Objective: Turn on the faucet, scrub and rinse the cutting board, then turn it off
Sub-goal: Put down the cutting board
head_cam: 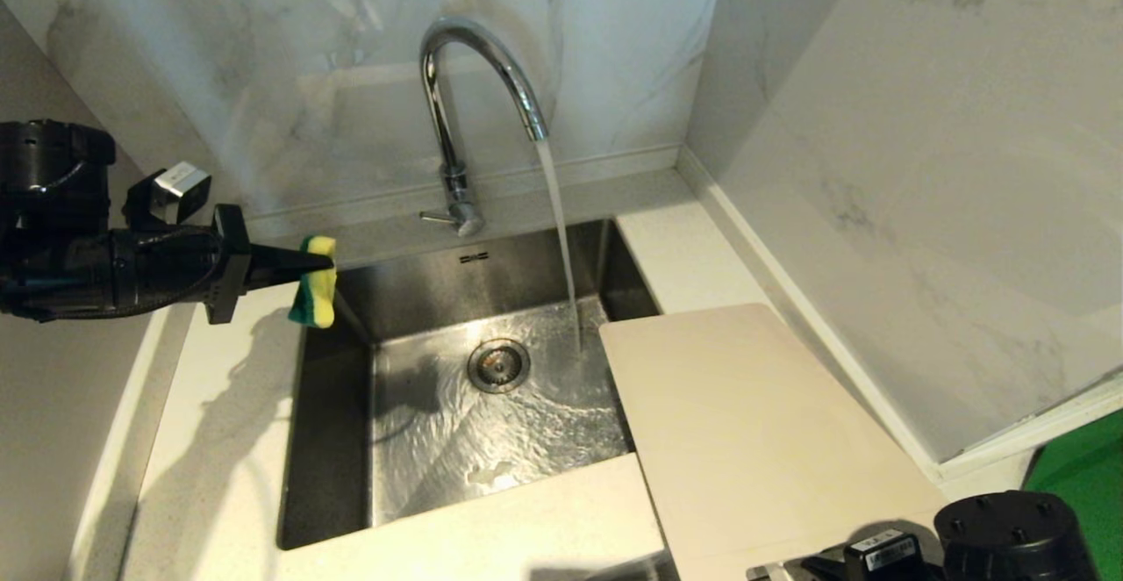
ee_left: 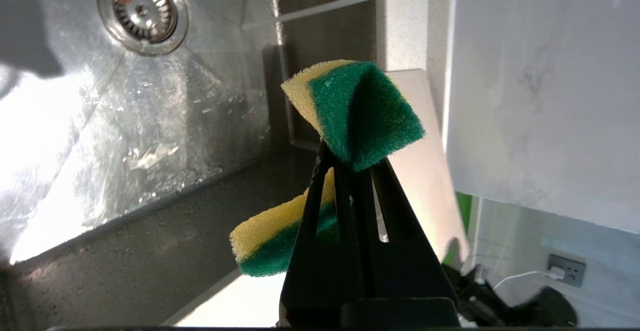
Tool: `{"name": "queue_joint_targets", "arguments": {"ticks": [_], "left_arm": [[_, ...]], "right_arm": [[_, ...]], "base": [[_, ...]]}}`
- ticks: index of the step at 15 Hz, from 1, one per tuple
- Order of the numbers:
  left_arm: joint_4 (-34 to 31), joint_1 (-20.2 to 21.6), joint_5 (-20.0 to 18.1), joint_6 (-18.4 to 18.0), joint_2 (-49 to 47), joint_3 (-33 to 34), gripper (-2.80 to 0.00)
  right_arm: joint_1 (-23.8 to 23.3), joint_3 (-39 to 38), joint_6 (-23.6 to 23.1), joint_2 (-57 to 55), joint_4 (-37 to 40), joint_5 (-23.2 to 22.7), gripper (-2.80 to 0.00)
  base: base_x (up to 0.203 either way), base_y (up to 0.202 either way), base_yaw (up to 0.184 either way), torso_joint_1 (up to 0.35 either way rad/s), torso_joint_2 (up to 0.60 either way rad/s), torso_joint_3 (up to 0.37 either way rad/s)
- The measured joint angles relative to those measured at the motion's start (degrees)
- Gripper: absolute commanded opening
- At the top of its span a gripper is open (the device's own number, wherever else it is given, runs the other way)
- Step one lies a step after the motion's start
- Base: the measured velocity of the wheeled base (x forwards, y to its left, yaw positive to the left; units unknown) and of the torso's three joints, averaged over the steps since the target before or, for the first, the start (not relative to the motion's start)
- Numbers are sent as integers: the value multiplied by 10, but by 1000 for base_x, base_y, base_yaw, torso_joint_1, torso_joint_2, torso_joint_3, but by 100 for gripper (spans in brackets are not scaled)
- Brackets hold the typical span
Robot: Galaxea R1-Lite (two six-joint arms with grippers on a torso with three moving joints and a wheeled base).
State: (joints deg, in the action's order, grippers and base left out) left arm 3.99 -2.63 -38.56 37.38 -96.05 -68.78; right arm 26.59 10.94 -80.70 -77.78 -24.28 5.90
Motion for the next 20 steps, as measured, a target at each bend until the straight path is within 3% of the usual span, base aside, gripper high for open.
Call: {"name": "queue_joint_targets", "arguments": {"ticks": [10, 20], "left_arm": [[1, -1, -1, 1, -44, -46, -280], [9, -5, 0, 3, -81, -65, -280]], "right_arm": [[-2, 17, 0, -164, 2, -89, -280], [-20, 79, 35, -305, 3, -131, -280]], "base": [[0, 0, 0, 0, 0, 0], [0, 0, 0, 0, 0, 0]]}}
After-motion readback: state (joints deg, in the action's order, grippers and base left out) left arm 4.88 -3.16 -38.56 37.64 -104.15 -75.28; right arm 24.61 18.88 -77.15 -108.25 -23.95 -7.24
